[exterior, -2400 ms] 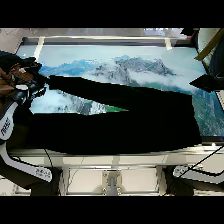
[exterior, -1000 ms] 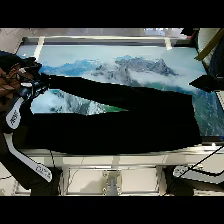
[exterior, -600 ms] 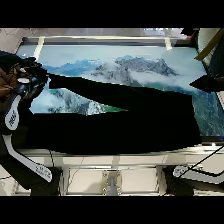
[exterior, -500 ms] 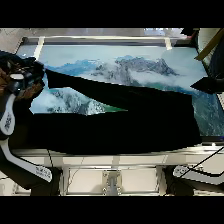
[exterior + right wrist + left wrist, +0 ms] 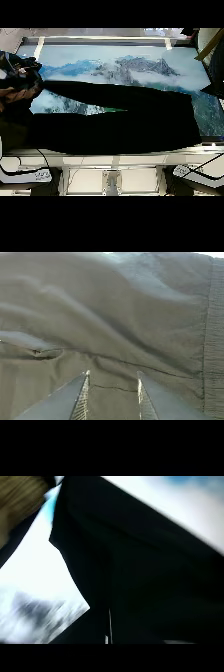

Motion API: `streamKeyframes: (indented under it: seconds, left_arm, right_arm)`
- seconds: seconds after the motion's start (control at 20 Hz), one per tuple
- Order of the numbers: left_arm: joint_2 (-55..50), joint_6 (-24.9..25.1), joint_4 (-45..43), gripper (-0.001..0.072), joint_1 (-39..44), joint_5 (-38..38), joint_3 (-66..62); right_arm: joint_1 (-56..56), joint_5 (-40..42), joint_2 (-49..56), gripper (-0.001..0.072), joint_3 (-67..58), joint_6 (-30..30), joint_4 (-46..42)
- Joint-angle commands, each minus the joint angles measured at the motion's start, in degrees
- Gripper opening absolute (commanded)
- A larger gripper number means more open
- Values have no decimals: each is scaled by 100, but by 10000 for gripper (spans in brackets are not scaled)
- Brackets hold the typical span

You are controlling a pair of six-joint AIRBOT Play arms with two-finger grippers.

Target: Fold the clothes and pants, and hang the long-sleeved shirts on hangers.

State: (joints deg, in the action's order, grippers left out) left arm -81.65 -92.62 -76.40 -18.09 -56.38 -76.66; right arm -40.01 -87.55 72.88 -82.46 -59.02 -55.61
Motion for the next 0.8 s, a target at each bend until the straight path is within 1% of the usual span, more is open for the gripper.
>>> streamKeyframes:
  seconds: [0.0,0.05,0.15,0.25,0.3,0.35,0.5,0.55,0.6,0.65,0.7,0.75]
  left_arm:
    - [186,-649,-1215,6,0,-306,704]
    - [186,-828,-1340,6,0,-9,922]
    - [186,-1661,-1880,6,-15,538,1134]
    - [186,-2116,-2269,6,-24,820,1145]
    - [184,-2201,-2420,6,-26,841,1145]
    - [160,-2389,-2658,6,-48,835,1145]
    - [4,-2441,-2634,8,-131,772,1147]
    - [-59,-2437,-2511,31,-129,776,1145]
    - [-98,-2437,-2385,292,-120,778,1145]
    - [-114,-2437,-2334,671,-101,787,1145]
    - [-98,-2437,-2334,712,-101,798,1139]
    - [-68,-2437,-2337,712,-101,800,1121]
  right_arm:
    - [-31,-105,-28,327,-2,9,-4]
    - [-31,-127,-28,327,-2,7,-7]
    - [-31,-160,-28,327,-2,4,-7]
    - [-31,-133,-26,327,-2,7,-7]
    - [-31,-120,-26,327,-2,4,-7]
    - [-31,-98,-26,327,-2,4,-7]
    - [-31,-98,-26,327,-2,-4,-2]
    - [-31,-98,-26,327,-2,-11,-2]
    - [-31,-98,-26,327,-2,-26,0]
    - [-31,-101,-26,327,-2,-28,7]
    - [-31,-101,-26,327,-2,-26,7]
    - [-31,-90,-26,327,-2,-26,-7]
